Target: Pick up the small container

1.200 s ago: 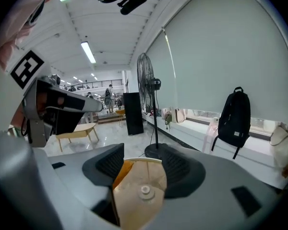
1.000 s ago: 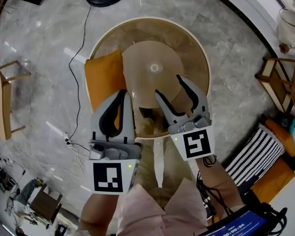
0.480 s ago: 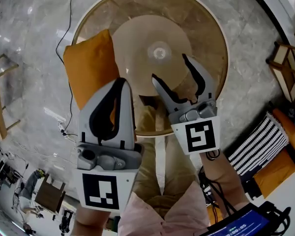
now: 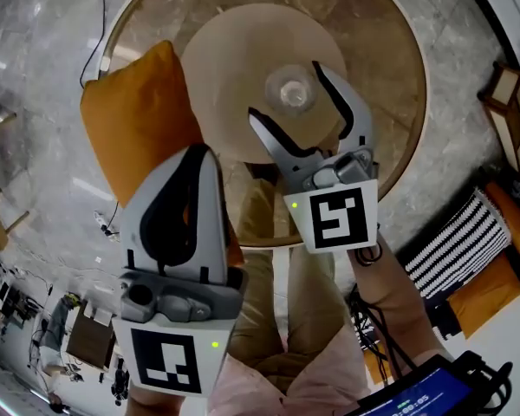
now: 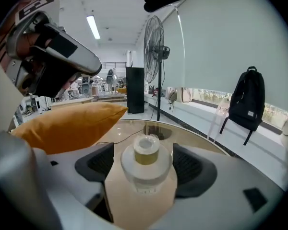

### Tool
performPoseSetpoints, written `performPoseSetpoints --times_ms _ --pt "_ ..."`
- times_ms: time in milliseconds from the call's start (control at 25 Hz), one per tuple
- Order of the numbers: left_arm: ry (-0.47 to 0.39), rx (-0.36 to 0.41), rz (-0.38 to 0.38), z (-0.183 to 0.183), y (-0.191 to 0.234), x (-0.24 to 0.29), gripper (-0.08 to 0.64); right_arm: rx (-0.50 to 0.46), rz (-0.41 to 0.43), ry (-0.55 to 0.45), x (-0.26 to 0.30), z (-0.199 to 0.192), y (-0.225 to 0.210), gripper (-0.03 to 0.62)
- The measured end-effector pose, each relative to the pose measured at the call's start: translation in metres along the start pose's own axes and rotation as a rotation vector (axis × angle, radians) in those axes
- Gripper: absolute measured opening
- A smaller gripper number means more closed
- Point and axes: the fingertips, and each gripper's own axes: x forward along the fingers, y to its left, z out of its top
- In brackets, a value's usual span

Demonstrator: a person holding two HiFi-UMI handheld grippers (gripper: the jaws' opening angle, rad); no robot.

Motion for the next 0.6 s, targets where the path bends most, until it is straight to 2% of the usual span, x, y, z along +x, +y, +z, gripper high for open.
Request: performPoseSetpoints --times_ms 480,600 --pt "0.016 -0.014 -0.009 -0.008 0.011 0.008 0.012 0.014 -0.038 0.032 0.036 -0.024 -0.012 0.386" --pt "0.009 -0.011 -0.009 -0.004 0.014 0.002 0.012 -0.007 -0.054 0.048 0.039 -0.025 -0.016 0.341"
